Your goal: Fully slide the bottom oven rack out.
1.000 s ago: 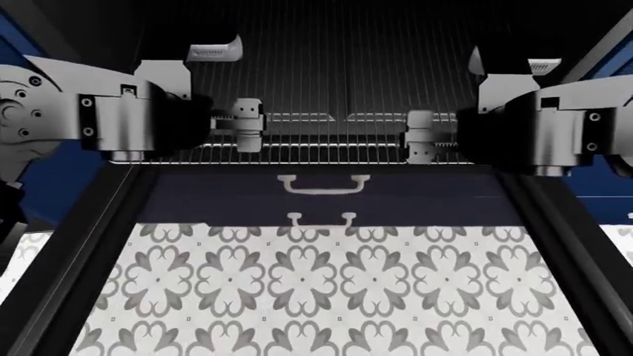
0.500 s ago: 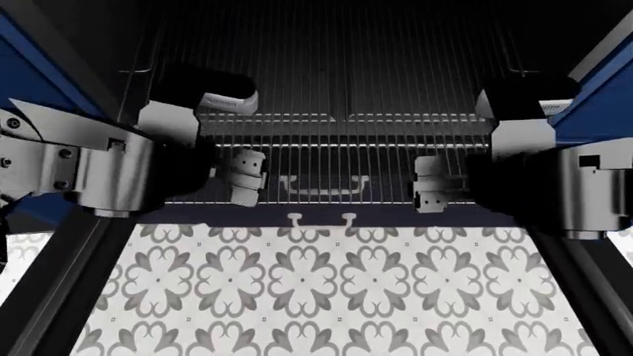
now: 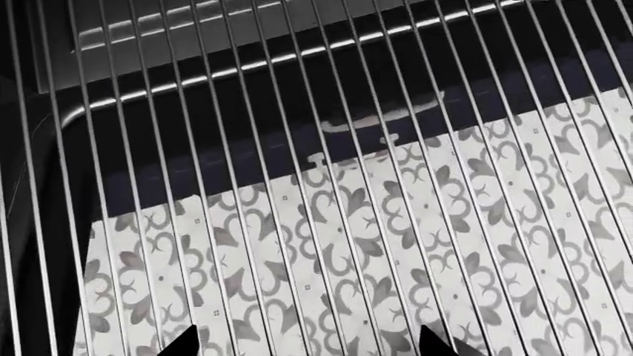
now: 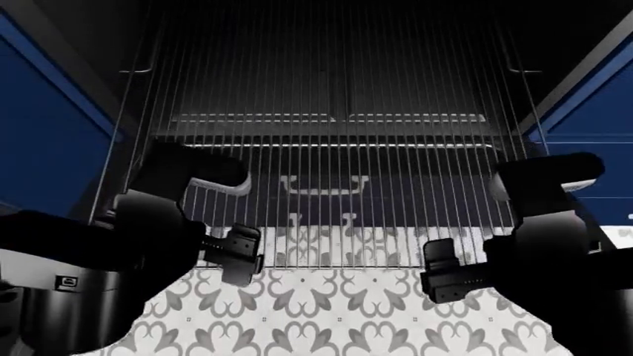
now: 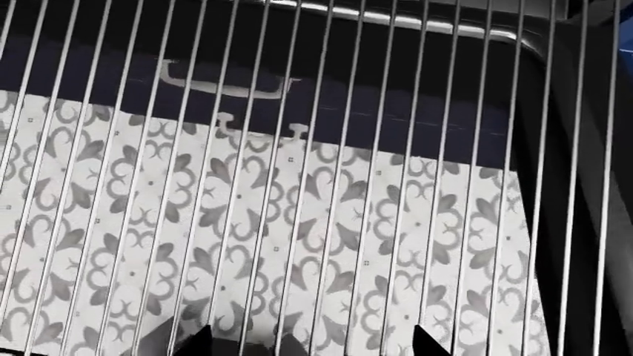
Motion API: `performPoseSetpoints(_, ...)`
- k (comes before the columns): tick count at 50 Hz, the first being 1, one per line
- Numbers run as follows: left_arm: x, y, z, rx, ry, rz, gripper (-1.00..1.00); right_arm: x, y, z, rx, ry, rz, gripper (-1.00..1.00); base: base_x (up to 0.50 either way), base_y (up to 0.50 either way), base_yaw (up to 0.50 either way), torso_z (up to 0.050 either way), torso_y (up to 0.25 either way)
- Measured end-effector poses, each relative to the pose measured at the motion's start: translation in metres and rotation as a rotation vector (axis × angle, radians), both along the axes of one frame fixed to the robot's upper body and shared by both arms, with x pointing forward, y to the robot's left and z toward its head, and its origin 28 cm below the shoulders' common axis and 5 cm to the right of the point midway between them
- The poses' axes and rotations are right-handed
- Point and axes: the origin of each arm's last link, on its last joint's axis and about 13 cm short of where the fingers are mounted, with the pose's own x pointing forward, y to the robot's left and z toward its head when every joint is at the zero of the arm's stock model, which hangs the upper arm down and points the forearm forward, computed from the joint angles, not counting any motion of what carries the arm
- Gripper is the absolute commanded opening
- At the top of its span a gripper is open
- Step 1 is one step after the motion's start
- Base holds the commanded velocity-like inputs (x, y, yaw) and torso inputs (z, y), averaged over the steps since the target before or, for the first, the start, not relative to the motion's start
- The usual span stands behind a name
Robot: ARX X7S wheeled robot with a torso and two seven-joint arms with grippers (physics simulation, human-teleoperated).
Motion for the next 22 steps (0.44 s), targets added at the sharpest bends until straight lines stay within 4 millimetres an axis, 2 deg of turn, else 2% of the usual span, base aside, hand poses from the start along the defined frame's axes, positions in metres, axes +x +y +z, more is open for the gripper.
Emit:
performPoseSetpoints(6, -0.020, 0.000, -0.010, 0.000, -0.001, 0.002, 1.00, -0.018, -0.002, -0.007, -0.016, 0.022, 0.026, 1.00, 0.00, 0.00, 0.00, 0.000, -0.033)
performPoseSetpoints(22, -0.037, -0.003, -0.036, -0.071, -0.132, 0.084, 1.00, -0.011, -0.023, 0.007, 0.232, 0.097, -0.101, 1.00, -0.01, 0.00, -0.01, 0.000, -0.025)
